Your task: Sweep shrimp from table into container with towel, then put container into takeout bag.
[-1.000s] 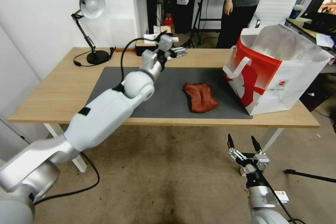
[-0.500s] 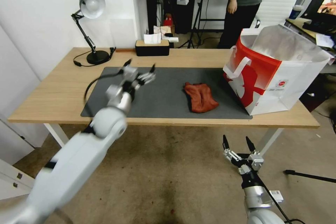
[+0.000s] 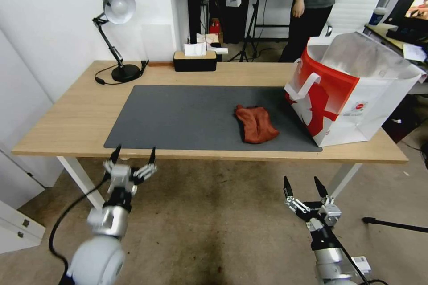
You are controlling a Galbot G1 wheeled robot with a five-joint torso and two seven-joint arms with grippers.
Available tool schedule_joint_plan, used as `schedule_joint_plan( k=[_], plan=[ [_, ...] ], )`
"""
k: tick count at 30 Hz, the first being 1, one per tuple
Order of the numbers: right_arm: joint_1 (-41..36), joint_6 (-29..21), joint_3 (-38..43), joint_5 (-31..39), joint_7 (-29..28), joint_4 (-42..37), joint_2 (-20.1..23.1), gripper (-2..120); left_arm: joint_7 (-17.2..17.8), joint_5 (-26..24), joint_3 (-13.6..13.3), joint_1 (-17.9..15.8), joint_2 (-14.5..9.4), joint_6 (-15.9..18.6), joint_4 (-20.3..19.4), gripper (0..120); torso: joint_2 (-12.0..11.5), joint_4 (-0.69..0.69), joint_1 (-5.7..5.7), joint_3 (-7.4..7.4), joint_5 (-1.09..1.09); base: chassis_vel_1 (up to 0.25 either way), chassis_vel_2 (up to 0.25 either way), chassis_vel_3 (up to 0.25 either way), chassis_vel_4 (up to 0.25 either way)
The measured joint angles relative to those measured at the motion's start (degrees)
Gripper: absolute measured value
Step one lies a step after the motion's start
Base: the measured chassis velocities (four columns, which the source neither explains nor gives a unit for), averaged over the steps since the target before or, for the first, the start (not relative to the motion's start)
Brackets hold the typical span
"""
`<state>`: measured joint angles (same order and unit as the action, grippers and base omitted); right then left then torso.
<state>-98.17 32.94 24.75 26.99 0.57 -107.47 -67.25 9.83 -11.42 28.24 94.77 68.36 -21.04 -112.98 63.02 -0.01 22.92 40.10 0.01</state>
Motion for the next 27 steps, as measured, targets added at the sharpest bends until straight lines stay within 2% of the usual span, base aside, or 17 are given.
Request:
schedule_joint_plan(
  k=[2,12,27],
  plan=[
    [-0.72,0.89,0.21,-0.02,2.88,-0.59,0.03,100,-1.79,0.46,1.43,2.02,1.76,-3.18,1.70,100,0.01,0.01,-0.02,-0.01,-0.04,0.000,0.000,0.000,0.000],
    [0.10,-0.93,0.25,-0.56,4.40,-3.07,0.85,100,-5.23,-0.36,1.79,0.91,4.54,-6.54,5.59,100,0.00,0.01,-0.01,0.00,-0.02,0.000,0.000,0.000,0.000],
    [0.03,-1.21,0.30,-0.64,4.27,-3.17,0.88,100,-5.25,-0.35,1.65,0.43,4.54,-6.52,5.68,100,0.00,0.01,0.00,0.00,-0.01,0.000,0.000,0.000,0.000]
  ],
)
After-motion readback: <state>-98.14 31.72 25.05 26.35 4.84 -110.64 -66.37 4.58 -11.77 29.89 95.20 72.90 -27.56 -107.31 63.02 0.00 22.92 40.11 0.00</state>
